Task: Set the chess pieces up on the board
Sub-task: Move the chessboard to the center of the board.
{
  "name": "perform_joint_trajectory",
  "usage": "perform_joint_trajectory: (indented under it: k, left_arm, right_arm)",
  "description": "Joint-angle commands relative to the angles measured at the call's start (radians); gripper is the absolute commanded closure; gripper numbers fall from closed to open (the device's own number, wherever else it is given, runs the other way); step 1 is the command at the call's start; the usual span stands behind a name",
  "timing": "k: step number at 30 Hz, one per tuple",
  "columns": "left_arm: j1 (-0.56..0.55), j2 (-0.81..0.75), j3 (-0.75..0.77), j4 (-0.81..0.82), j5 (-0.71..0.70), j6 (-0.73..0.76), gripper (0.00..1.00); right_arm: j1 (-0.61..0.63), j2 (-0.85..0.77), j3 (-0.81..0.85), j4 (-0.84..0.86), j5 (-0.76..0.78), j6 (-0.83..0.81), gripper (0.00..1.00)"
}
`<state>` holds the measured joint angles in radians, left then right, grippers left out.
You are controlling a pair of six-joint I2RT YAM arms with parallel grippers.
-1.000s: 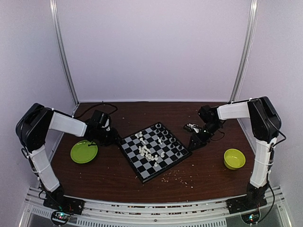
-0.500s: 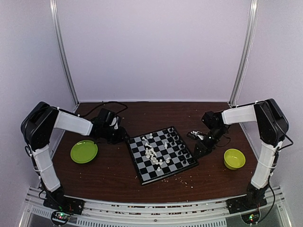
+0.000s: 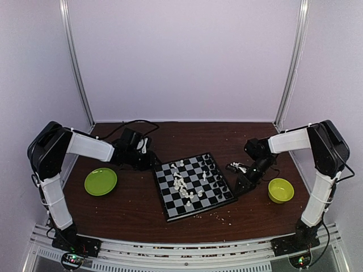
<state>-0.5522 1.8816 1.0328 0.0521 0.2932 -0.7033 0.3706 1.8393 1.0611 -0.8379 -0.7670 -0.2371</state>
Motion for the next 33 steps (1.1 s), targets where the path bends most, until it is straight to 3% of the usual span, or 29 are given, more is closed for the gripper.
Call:
perform_joint_trajectory:
  k: [1, 11, 22, 27, 33]
  left_arm:
    - [-0.013, 0.022, 0.038, 0.046, 0.033, 0.032, 0.67]
    - [-0.028, 0.032, 0.051, 0.039, 0.043, 0.051, 0.67]
    - [-0.028, -0.07, 0.069, -0.061, -0.044, 0.119, 0.67]
    - [-0.029, -0.143, 0.099, -0.143, -0.055, 0.147, 0.63]
    - [-0.09, -0.216, 0.222, -0.334, -0.147, 0.305, 0.62]
  right_arm:
    - [0.015, -0.032, -0.02, -0.017, -0.042, -0.019, 0.87]
    - [0.071, -0.039, -0.024, -0.045, -0.085, -0.066, 0.87]
    - [0.096, -0.048, -0.018, -0.048, -0.078, -0.071, 0.86]
    - [0.001, -0.146, -0.003, -0.118, -0.021, -0.128, 0.82]
    - [-0.143, -0.303, 0.017, -0.109, 0.003, -0.132, 0.77]
